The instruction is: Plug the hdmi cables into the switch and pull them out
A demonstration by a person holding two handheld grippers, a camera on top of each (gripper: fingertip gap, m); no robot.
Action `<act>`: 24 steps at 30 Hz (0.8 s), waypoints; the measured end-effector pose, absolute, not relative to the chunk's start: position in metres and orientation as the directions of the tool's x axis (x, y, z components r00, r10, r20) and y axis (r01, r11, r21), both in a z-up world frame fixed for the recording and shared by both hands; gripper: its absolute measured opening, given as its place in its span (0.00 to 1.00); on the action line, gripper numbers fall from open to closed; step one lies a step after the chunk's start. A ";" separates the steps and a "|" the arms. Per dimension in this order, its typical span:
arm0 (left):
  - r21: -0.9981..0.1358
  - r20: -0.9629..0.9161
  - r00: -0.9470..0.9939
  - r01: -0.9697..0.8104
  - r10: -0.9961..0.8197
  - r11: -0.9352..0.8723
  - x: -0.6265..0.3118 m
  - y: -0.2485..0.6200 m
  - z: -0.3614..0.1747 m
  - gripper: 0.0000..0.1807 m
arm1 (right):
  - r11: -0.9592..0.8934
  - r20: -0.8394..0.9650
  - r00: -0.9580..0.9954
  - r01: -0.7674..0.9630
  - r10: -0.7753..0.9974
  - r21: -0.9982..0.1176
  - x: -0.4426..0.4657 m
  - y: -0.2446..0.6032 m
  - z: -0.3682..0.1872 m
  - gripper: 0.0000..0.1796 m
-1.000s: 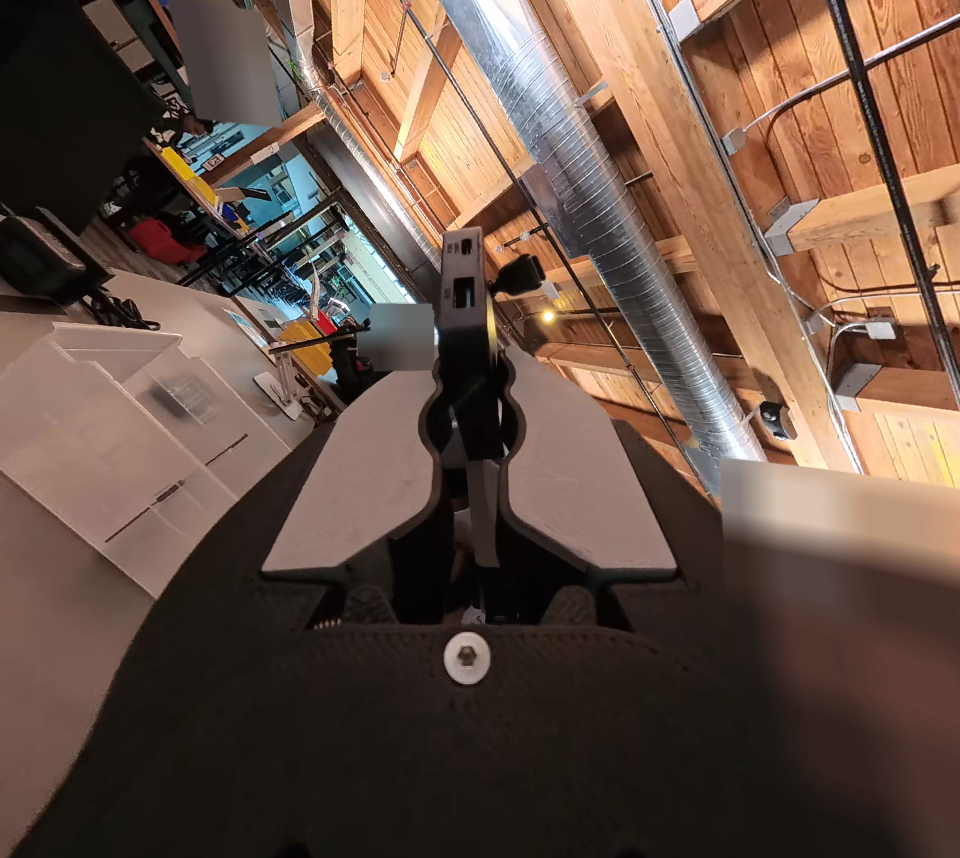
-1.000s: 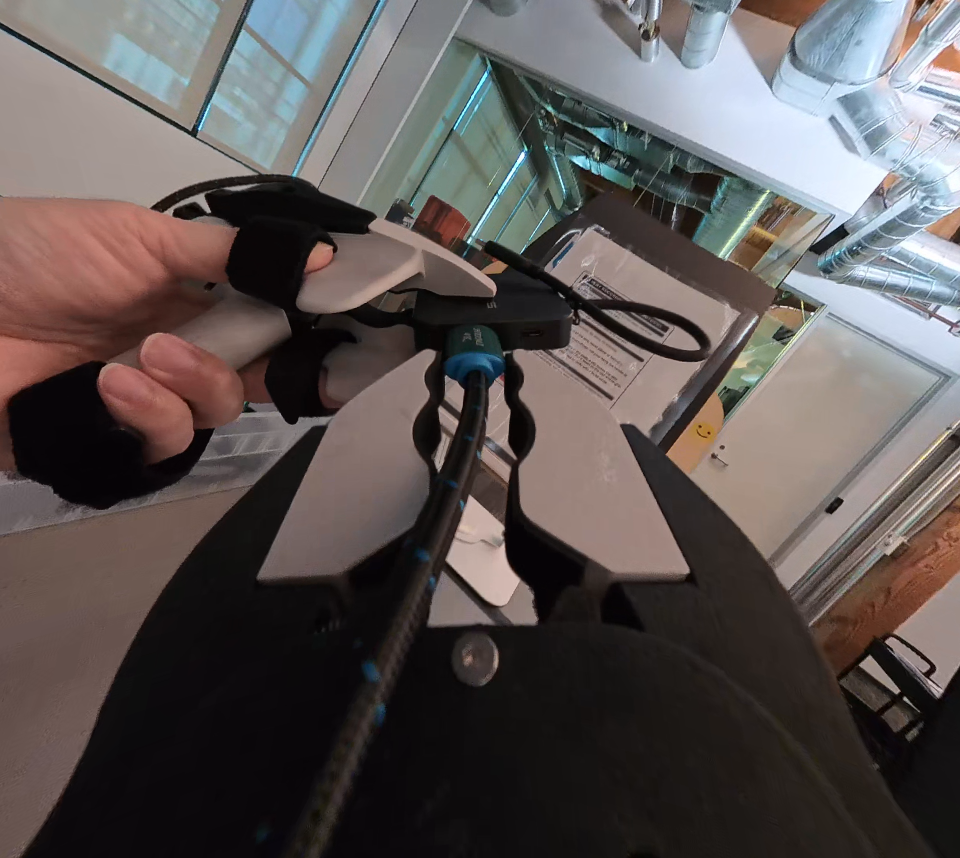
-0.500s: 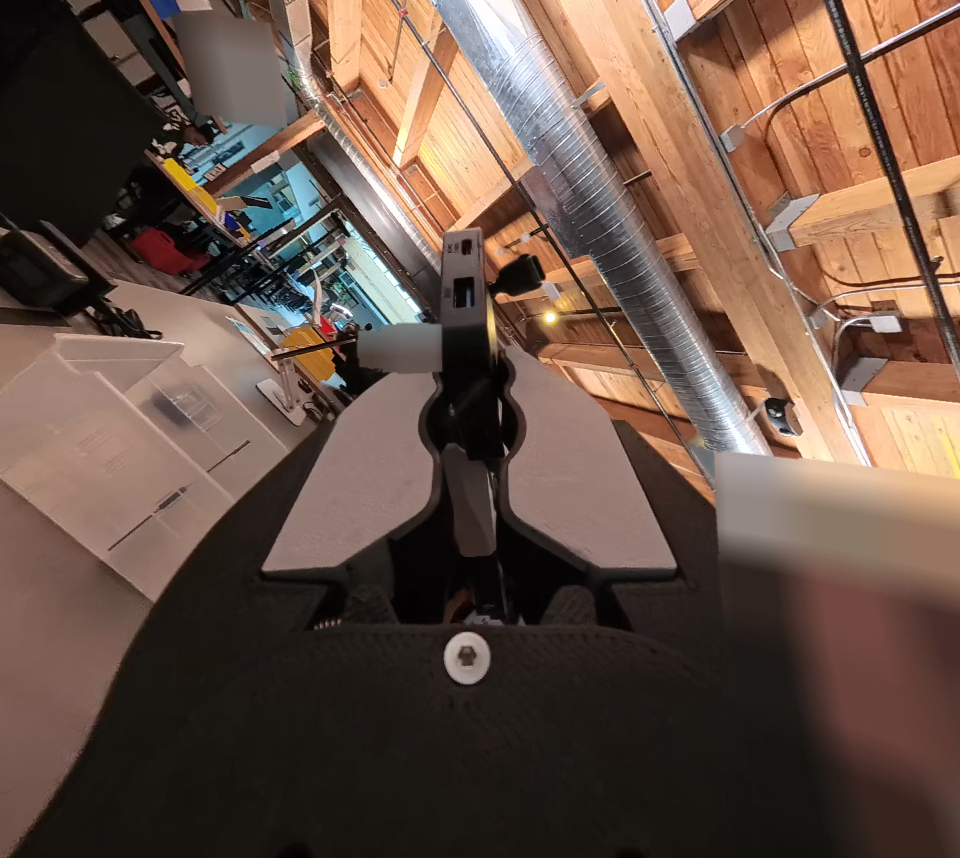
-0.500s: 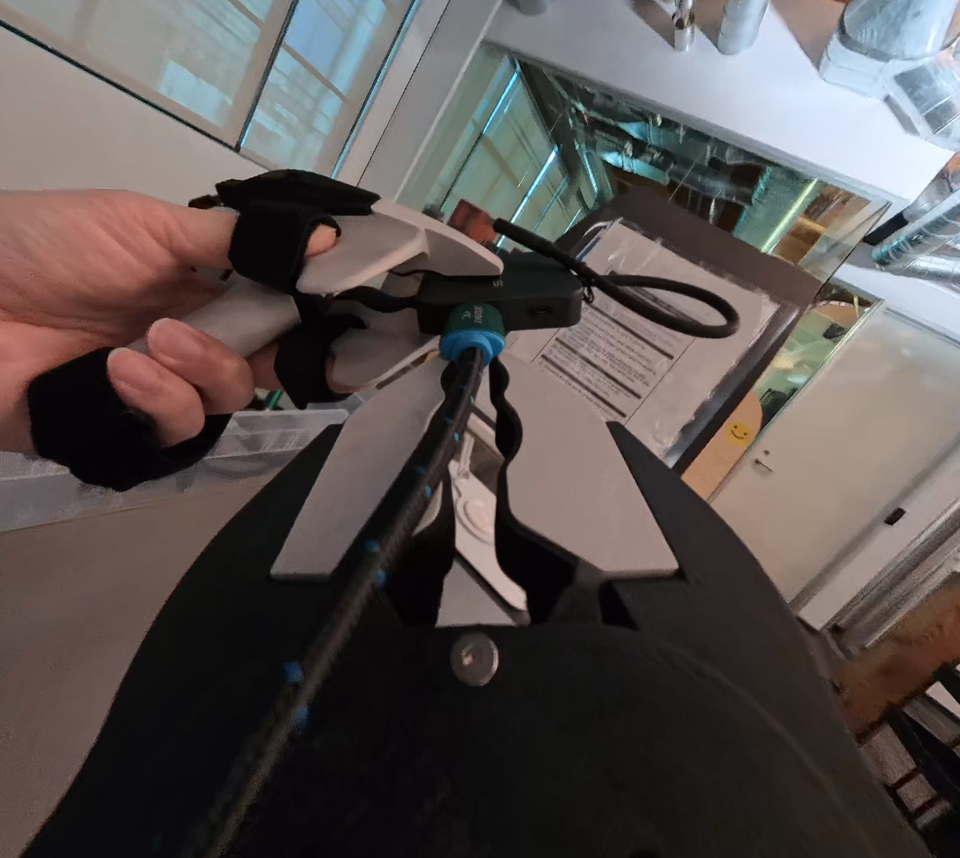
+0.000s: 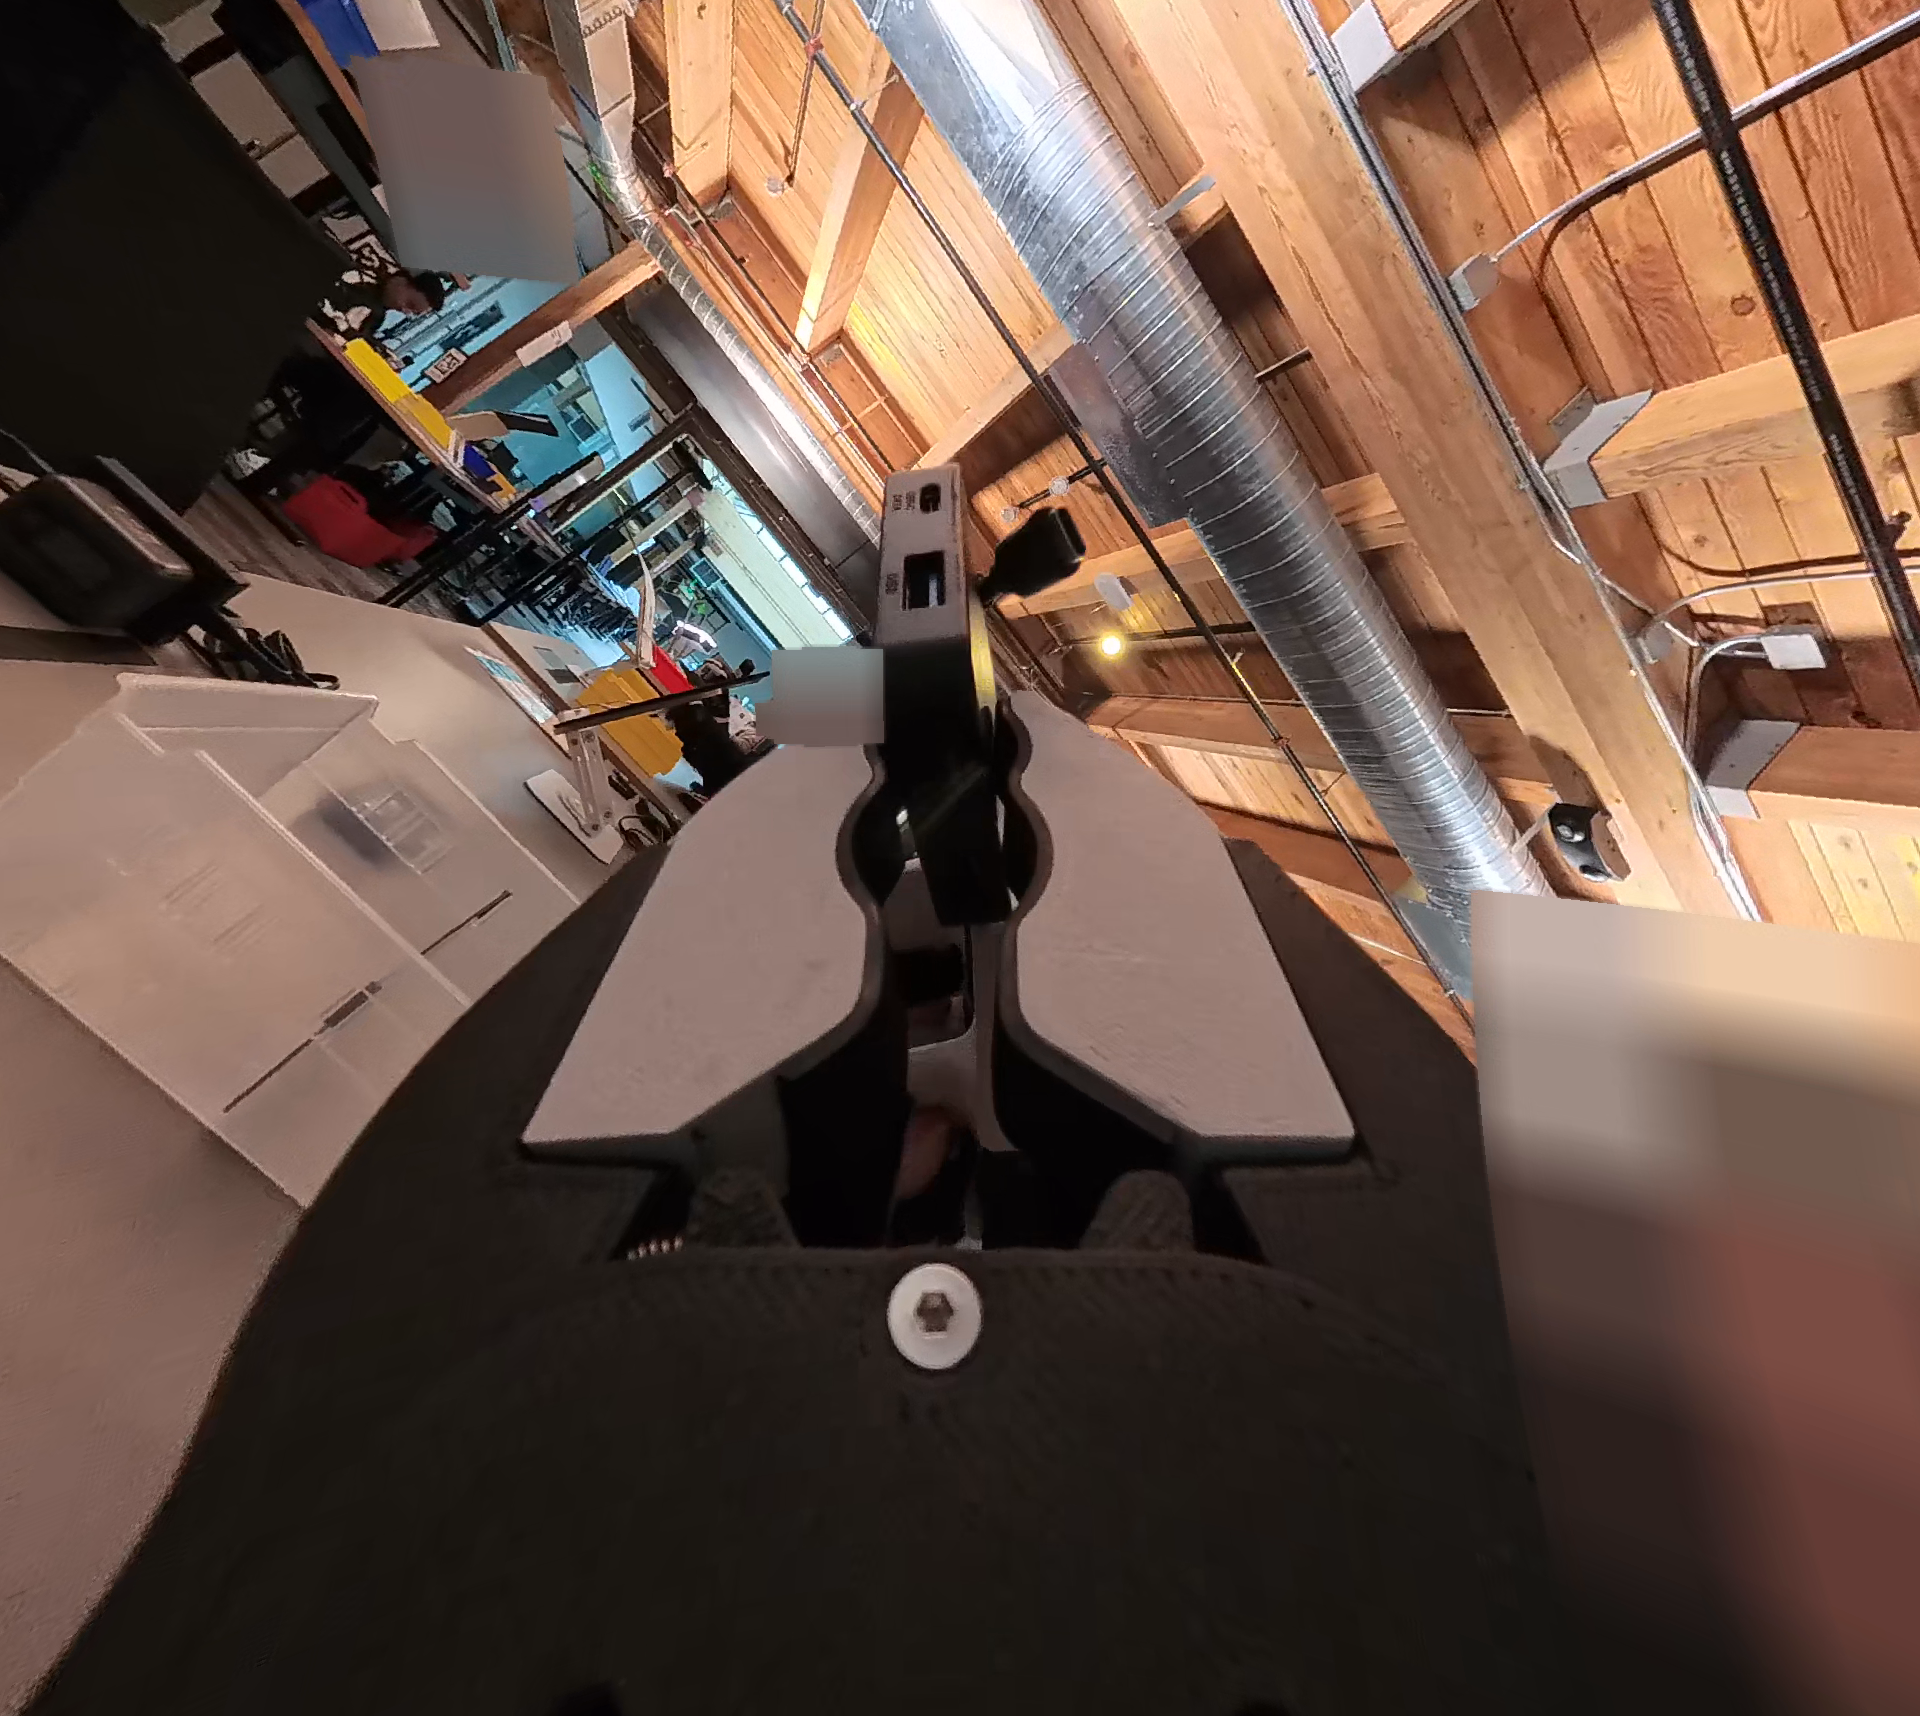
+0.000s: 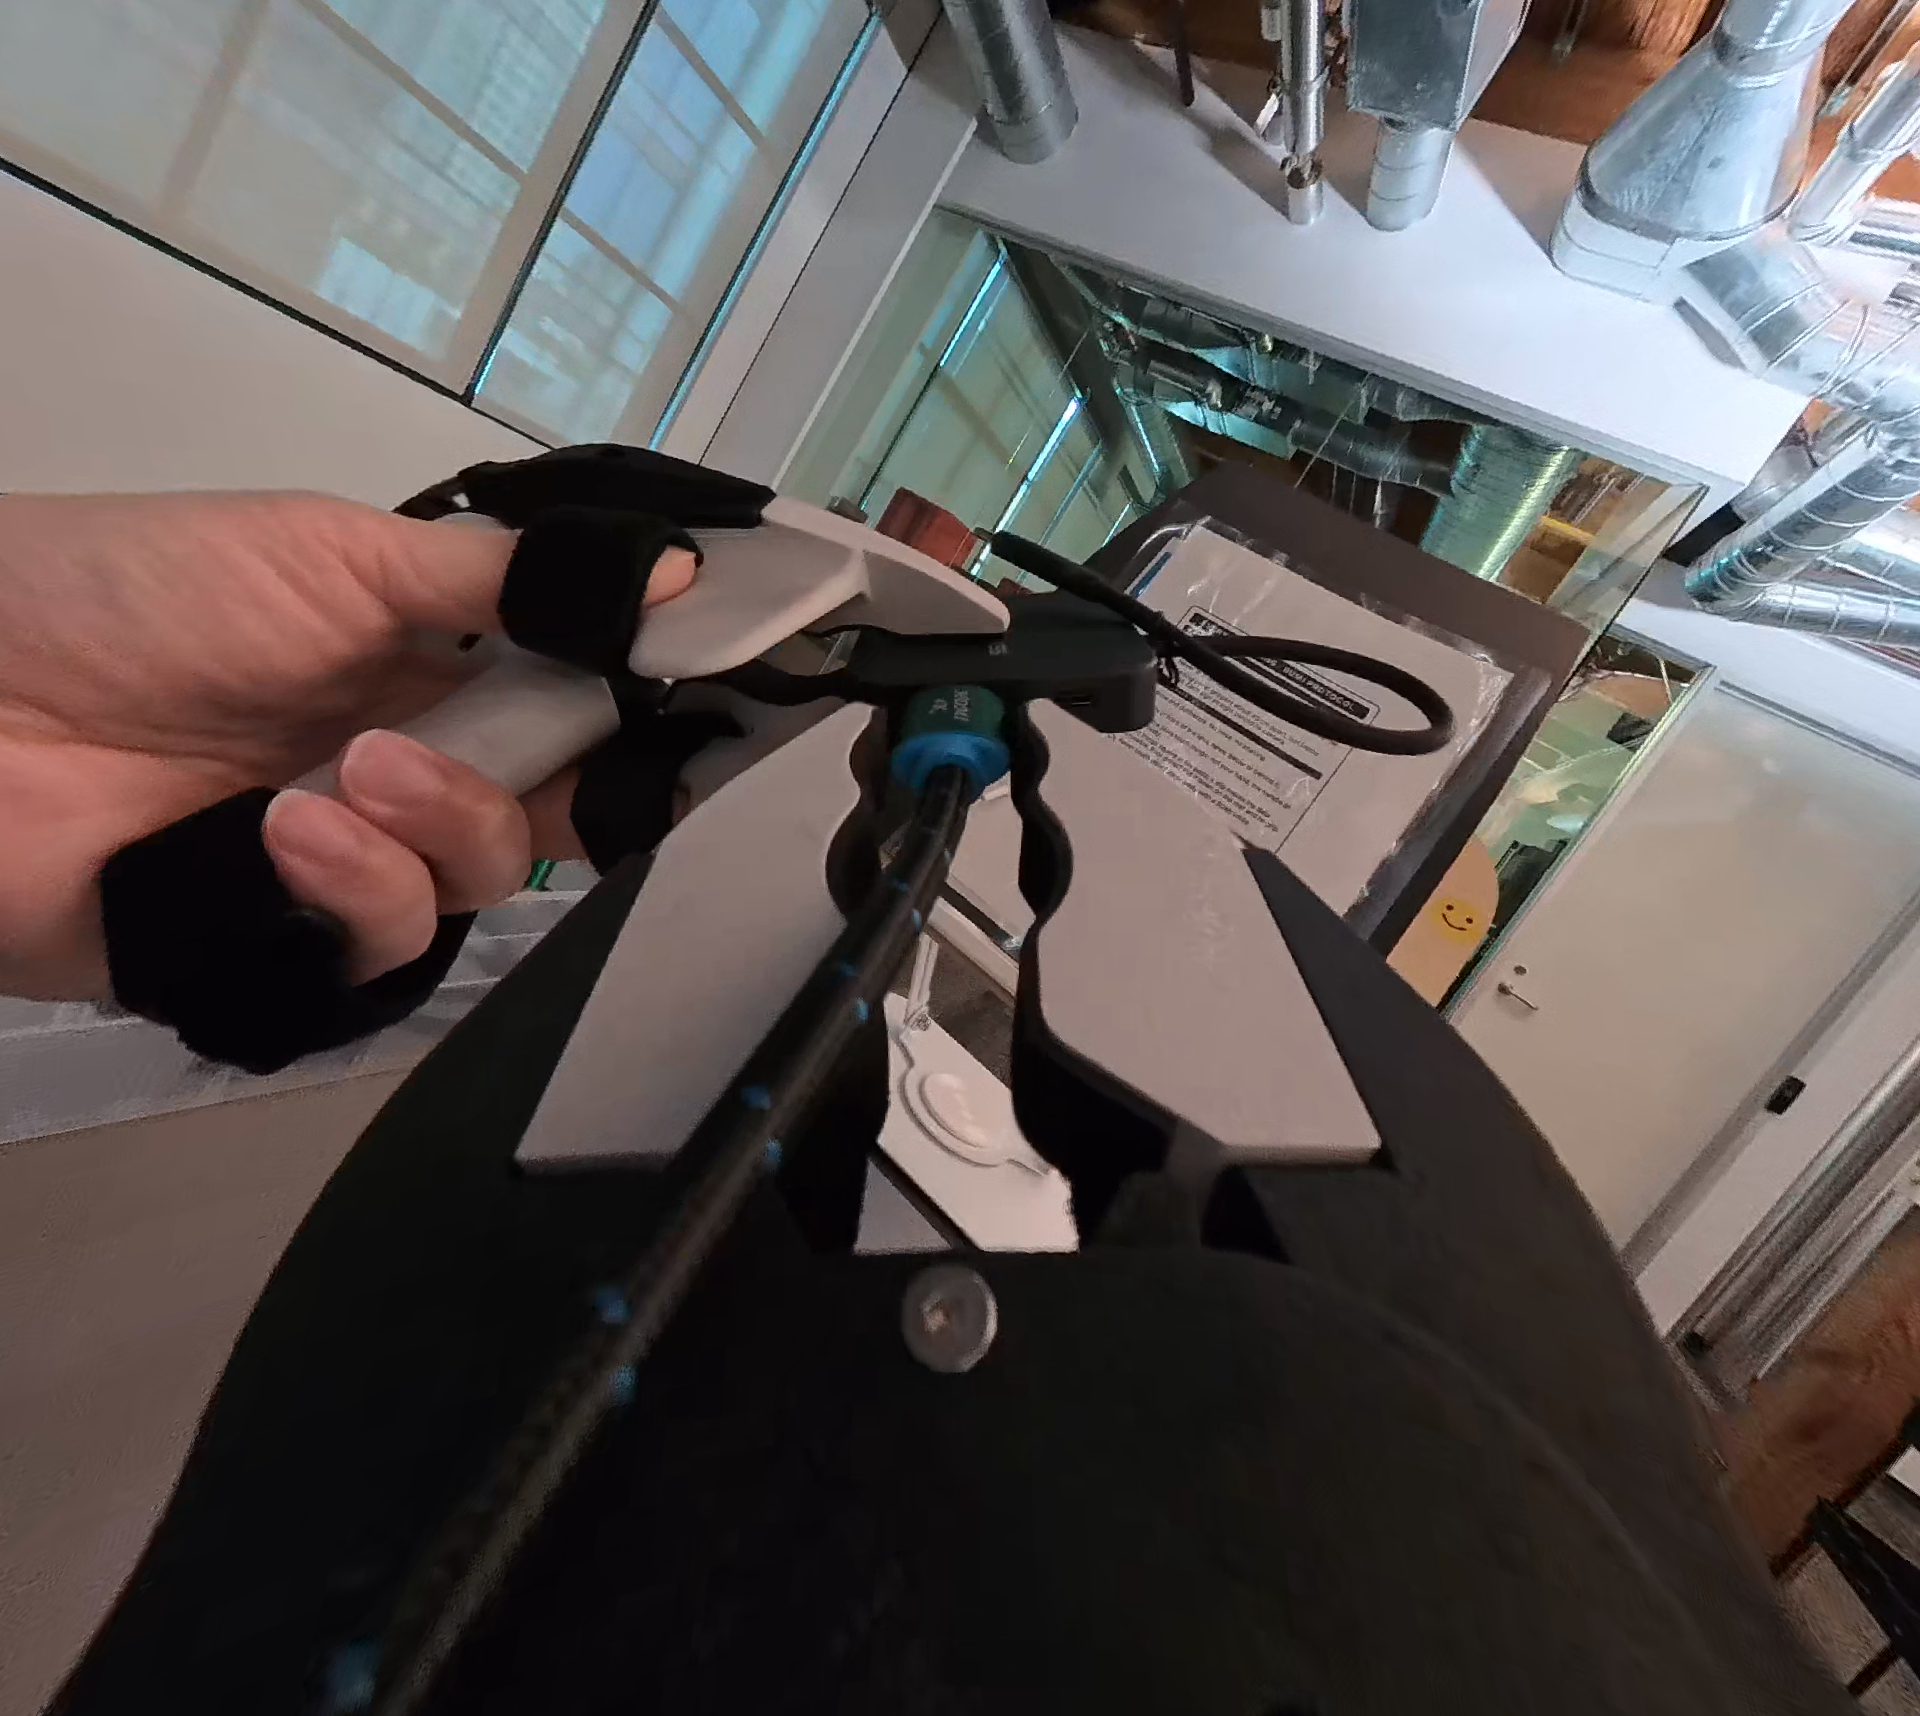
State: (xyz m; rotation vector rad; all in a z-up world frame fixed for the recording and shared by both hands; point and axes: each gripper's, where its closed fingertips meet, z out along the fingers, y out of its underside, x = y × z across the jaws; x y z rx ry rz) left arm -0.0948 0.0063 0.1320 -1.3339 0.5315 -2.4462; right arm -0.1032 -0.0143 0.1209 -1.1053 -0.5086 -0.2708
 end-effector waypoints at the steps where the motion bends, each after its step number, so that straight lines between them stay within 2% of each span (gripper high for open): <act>1: -0.456 0.736 -0.522 0.088 -0.431 -0.886 -0.094 0.007 0.132 0.08 | 0.431 0.516 0.856 0.452 0.038 -0.781 -0.103 -0.014 0.121 0.12; 7: -0.456 0.732 -0.528 0.089 -0.430 -0.886 -0.094 0.007 0.130 0.08 | 0.422 0.525 0.849 0.457 0.056 -0.783 -0.102 -0.014 0.119 0.12; 10: -0.514 0.682 -0.549 0.110 -0.483 -0.851 -0.095 0.002 0.136 0.09 | 0.440 0.526 0.848 0.447 0.069 -0.779 -0.103 -0.019 0.125 0.12; 12: -0.545 0.642 -0.567 0.136 -0.516 -0.828 -0.097 -0.002 0.141 0.13 | 0.454 0.534 0.842 0.449 0.072 -0.769 -0.106 -0.023 0.128 0.12; 14: -0.514 0.619 -0.622 0.141 -0.479 -0.846 -0.101 -0.007 0.148 0.18 | 0.468 0.548 0.832 0.451 0.087 -0.760 -0.111 -0.025 0.128 0.12; 18: -0.515 0.619 -0.674 0.038 -0.402 -0.856 -0.098 -0.018 0.144 0.09 | 0.482 0.571 0.815 0.464 0.097 -0.743 -0.117 -0.027 0.126 0.12; 24: -0.522 0.635 -0.633 0.071 -0.443 -0.850 -0.096 -0.014 0.140 0.07 | 0.480 0.597 0.798 0.493 0.084 -0.726 -0.113 -0.023 0.121 0.12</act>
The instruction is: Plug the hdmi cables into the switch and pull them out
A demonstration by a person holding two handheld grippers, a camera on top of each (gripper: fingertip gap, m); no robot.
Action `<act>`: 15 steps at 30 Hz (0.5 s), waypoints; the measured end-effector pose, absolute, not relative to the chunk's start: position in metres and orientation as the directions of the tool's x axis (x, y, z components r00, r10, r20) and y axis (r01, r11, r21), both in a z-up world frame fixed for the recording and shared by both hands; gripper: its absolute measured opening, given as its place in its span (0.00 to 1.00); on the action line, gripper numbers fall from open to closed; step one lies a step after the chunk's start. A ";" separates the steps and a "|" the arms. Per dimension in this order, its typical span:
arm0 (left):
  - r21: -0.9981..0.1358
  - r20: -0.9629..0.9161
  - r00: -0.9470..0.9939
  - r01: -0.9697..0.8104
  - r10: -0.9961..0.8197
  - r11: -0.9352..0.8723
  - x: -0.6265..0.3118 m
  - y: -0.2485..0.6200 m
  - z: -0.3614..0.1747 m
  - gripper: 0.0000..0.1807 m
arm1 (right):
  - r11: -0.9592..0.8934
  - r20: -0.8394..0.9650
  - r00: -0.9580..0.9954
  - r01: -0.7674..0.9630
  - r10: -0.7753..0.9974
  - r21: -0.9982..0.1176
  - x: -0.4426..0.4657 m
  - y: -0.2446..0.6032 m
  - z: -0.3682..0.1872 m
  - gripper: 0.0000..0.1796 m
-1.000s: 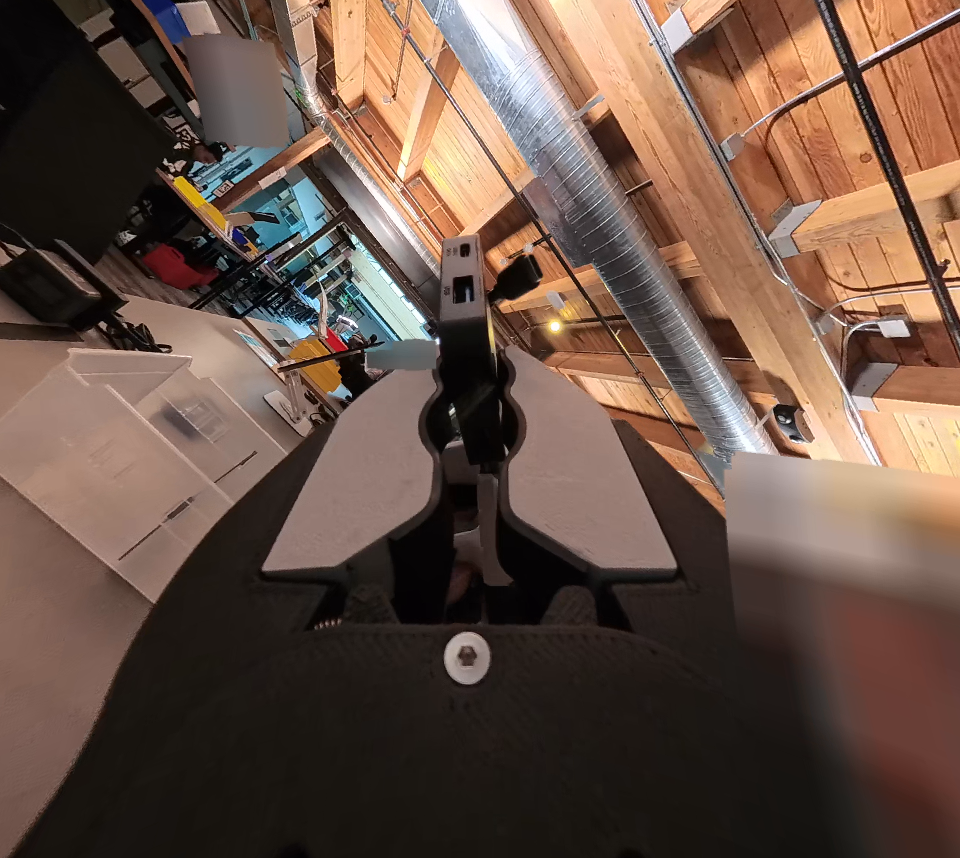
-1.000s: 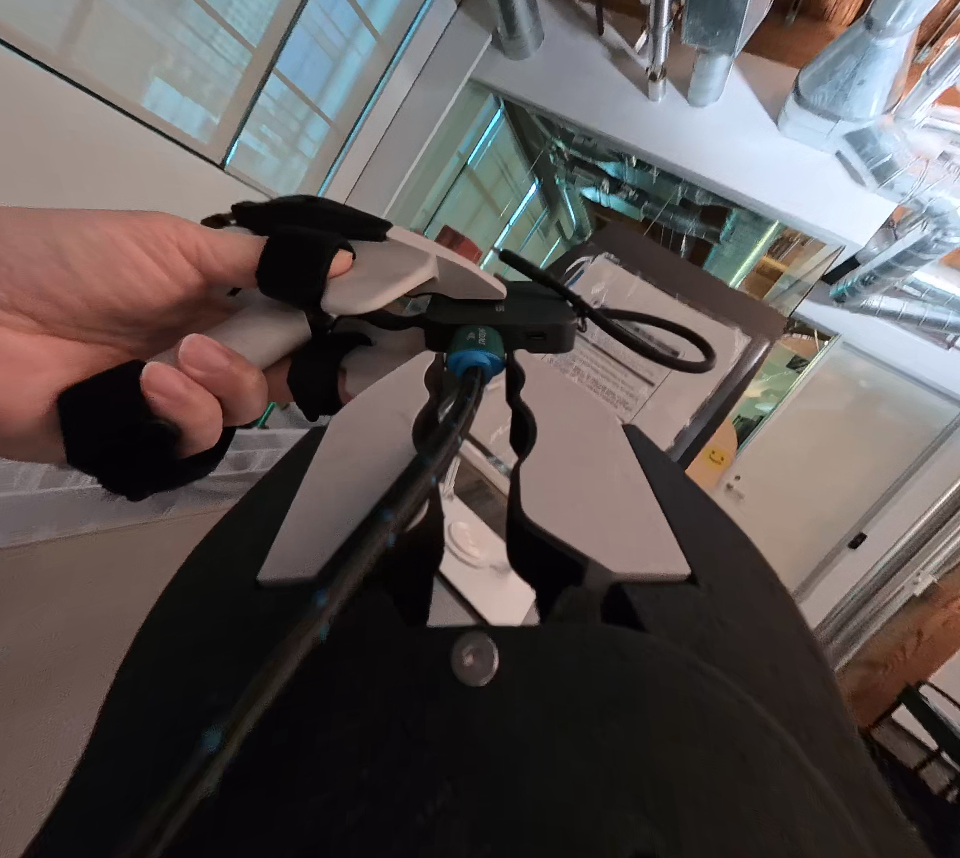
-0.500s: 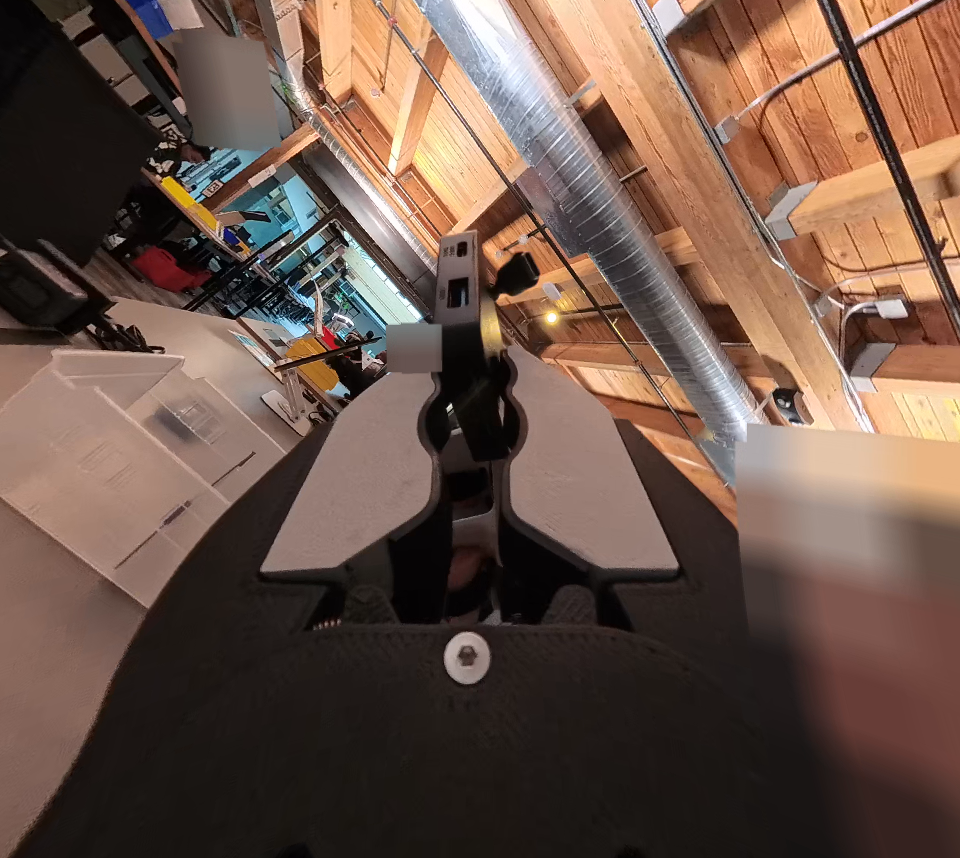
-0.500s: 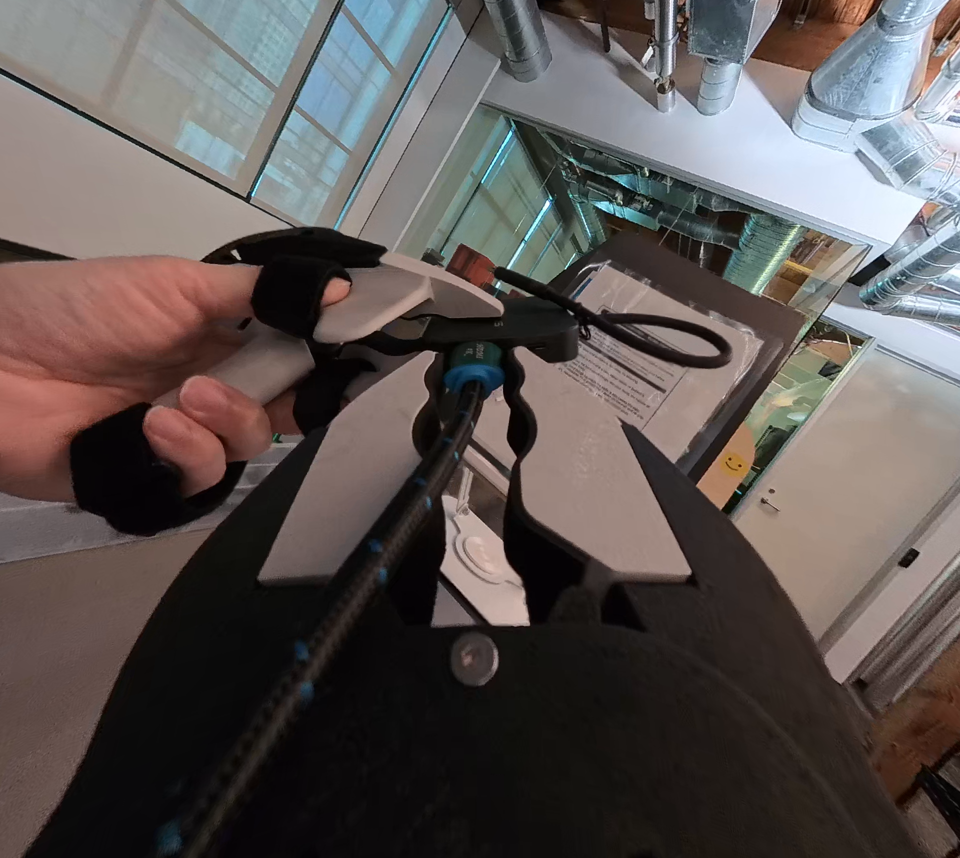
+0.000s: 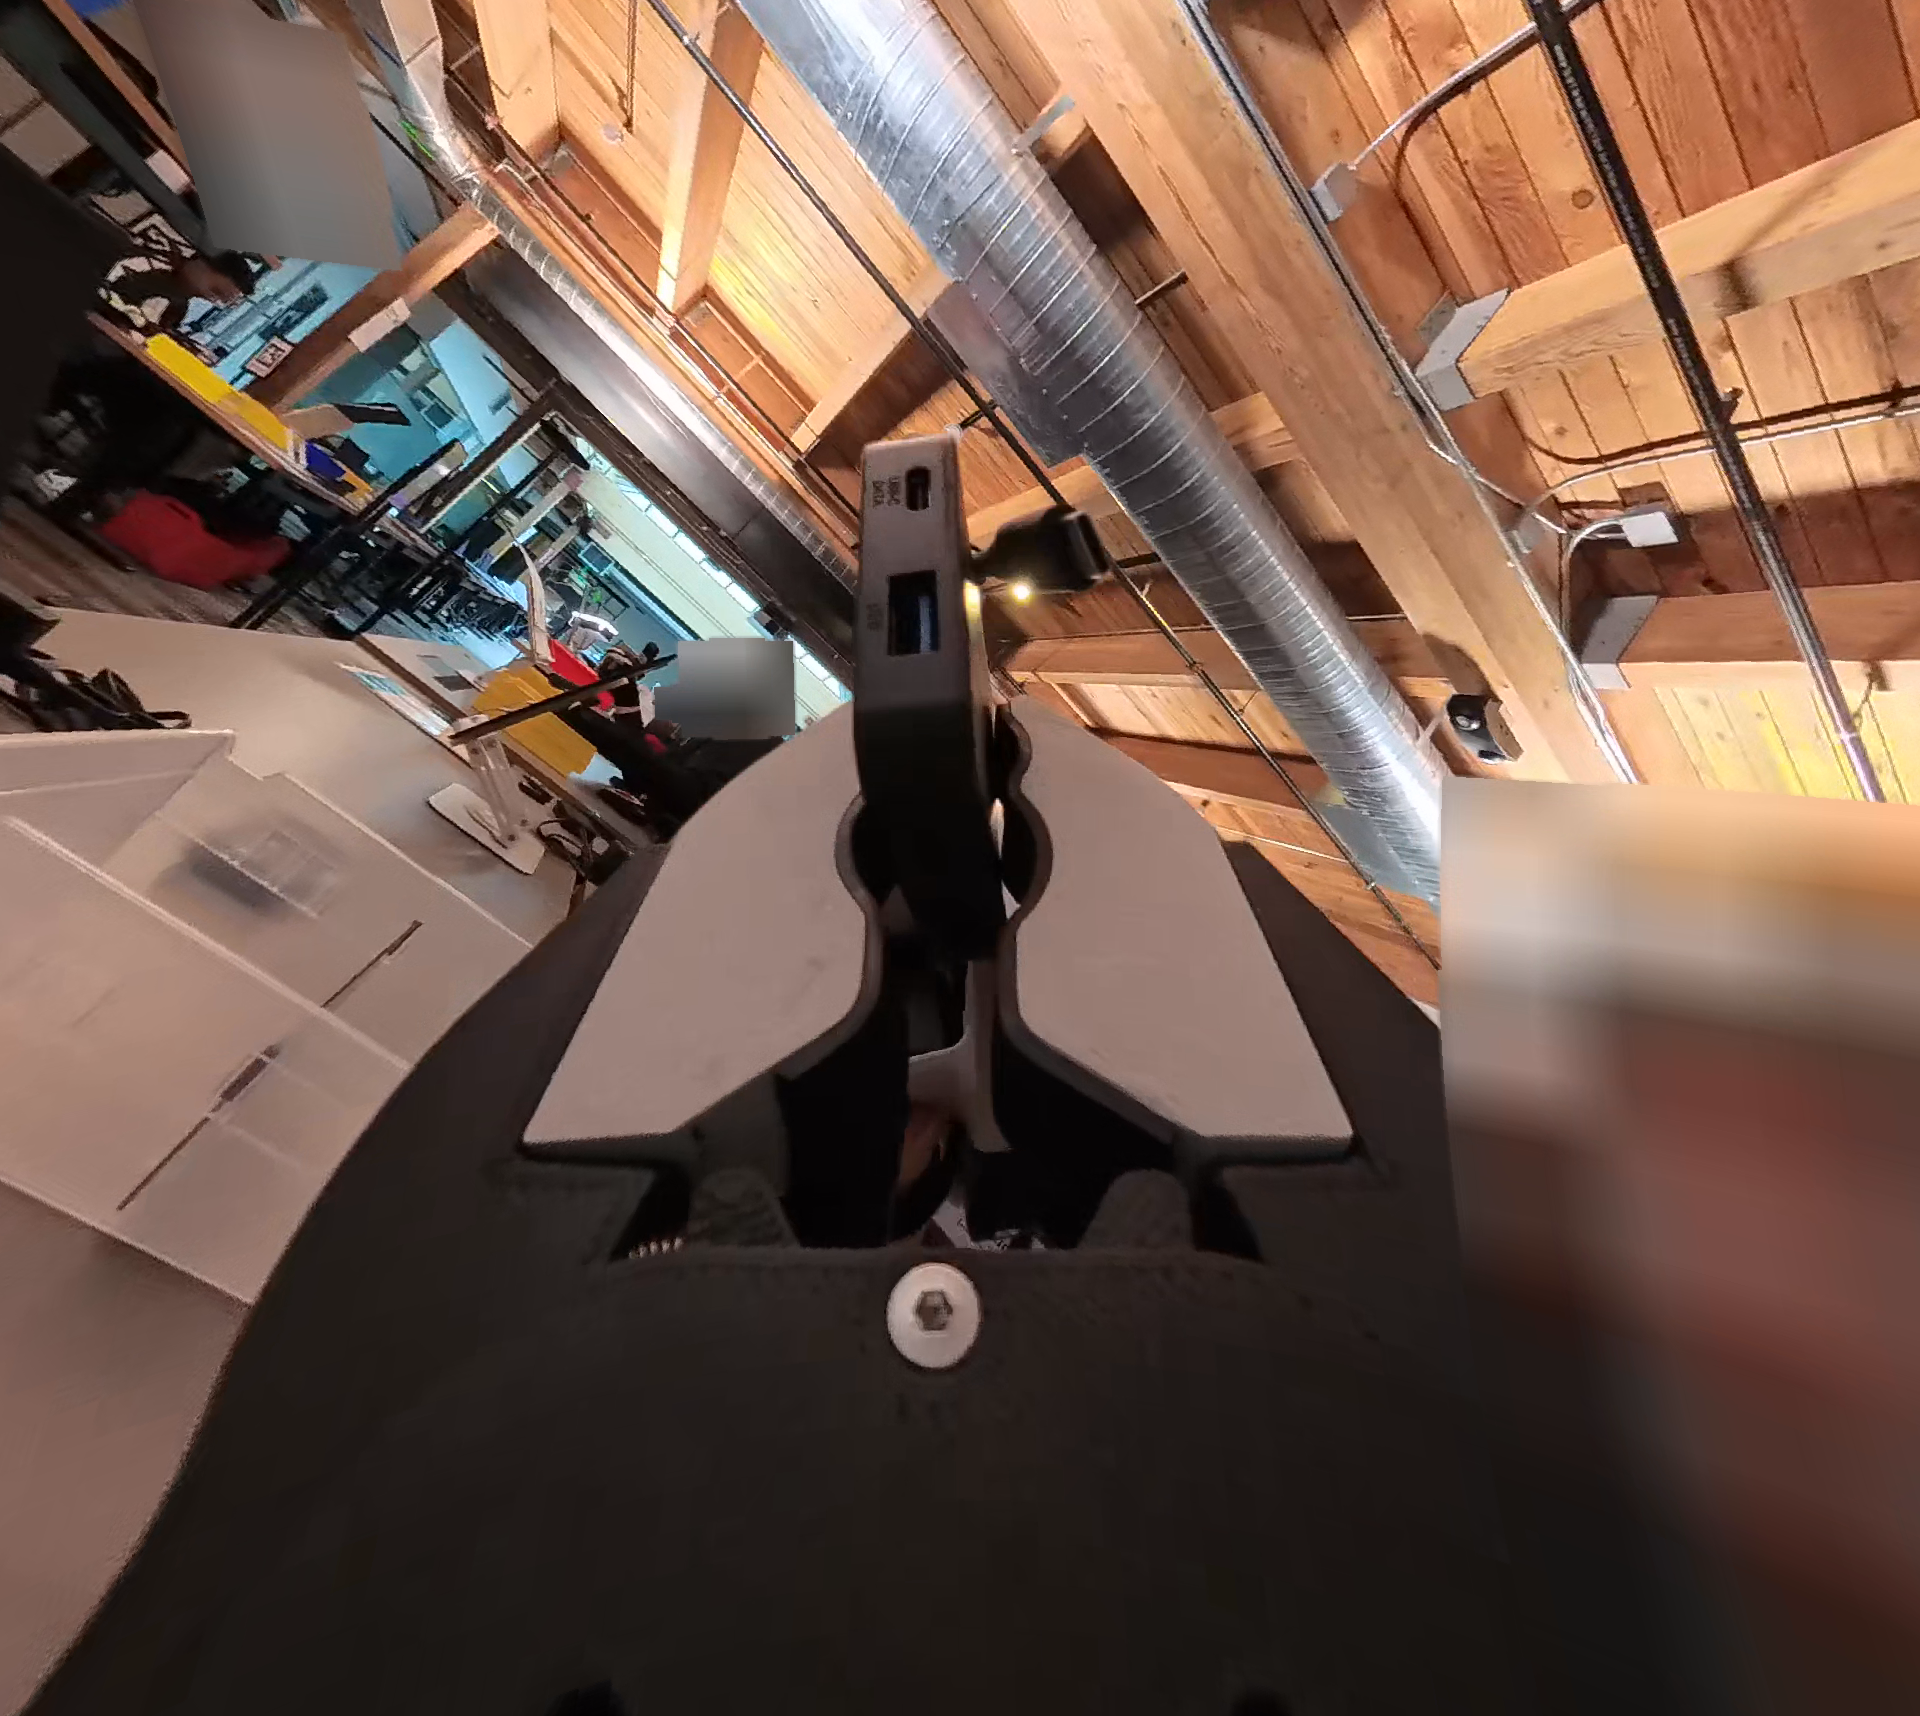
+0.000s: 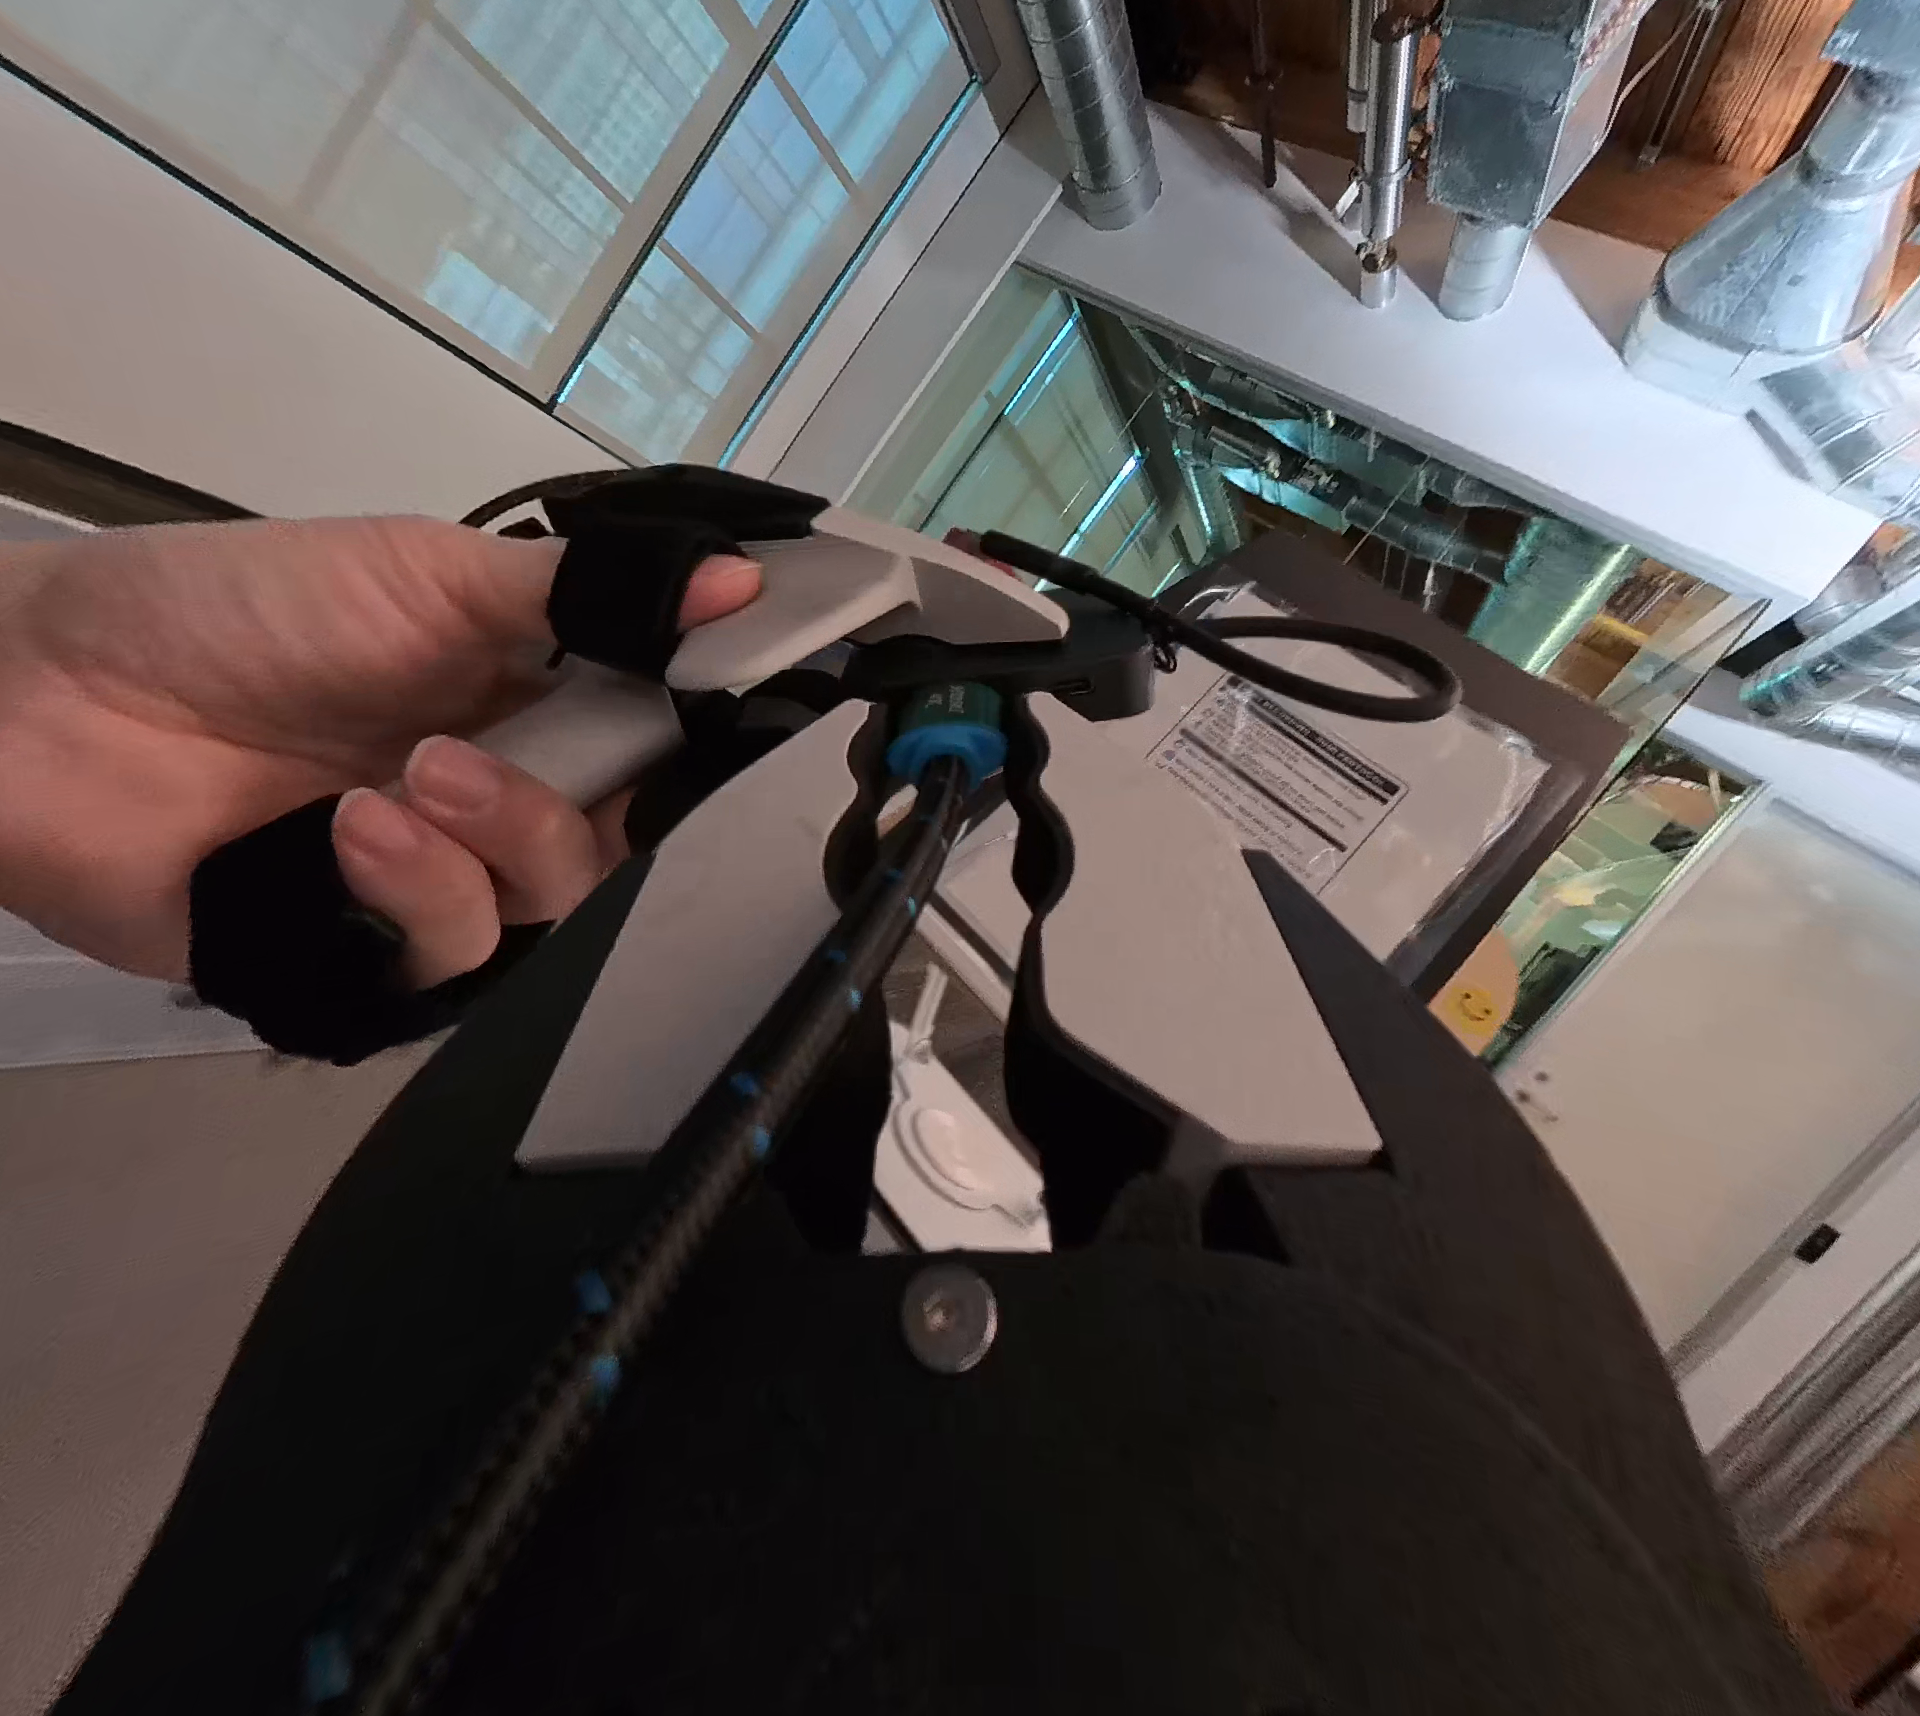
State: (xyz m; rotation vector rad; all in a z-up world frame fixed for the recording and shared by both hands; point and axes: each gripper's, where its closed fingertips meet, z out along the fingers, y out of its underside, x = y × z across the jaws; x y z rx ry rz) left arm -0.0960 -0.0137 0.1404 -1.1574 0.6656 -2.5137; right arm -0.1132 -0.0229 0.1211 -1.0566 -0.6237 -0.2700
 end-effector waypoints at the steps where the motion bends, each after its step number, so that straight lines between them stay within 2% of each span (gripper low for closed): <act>1: -0.528 0.631 -0.632 0.075 -0.450 -0.846 -0.097 -0.015 0.142 0.07 | 0.483 0.614 0.787 0.514 0.064 -0.709 -0.114 -0.024 0.122 0.12; 7: -0.521 0.613 -0.652 0.090 -0.446 -0.849 -0.102 -0.023 0.152 0.07 | 0.490 0.681 0.731 0.610 -0.047 -0.622 -0.118 -0.032 0.129 0.12; 10: -0.568 0.589 -0.673 0.050 -0.448 -0.821 -0.105 -0.030 0.156 0.07 | 0.530 0.689 0.724 0.573 0.029 -0.625 -0.121 -0.039 0.133 0.12; 11: -0.557 0.573 -0.678 0.090 -0.461 -0.825 -0.112 -0.023 0.163 0.08 | 0.557 0.695 0.716 0.553 0.062 -0.619 -0.123 -0.046 0.135 0.13; 13: -0.428 0.551 -0.682 0.263 -0.481 -0.864 -0.148 0.027 0.180 0.07 | 0.609 0.718 0.696 0.559 0.024 -0.563 -0.126 -0.064 0.146 0.12; 15: -0.460 0.558 -0.620 0.323 -0.552 -0.827 -0.179 0.058 0.184 0.07 | 0.559 0.734 0.679 0.621 -0.031 -0.550 -0.121 -0.067 0.159 0.12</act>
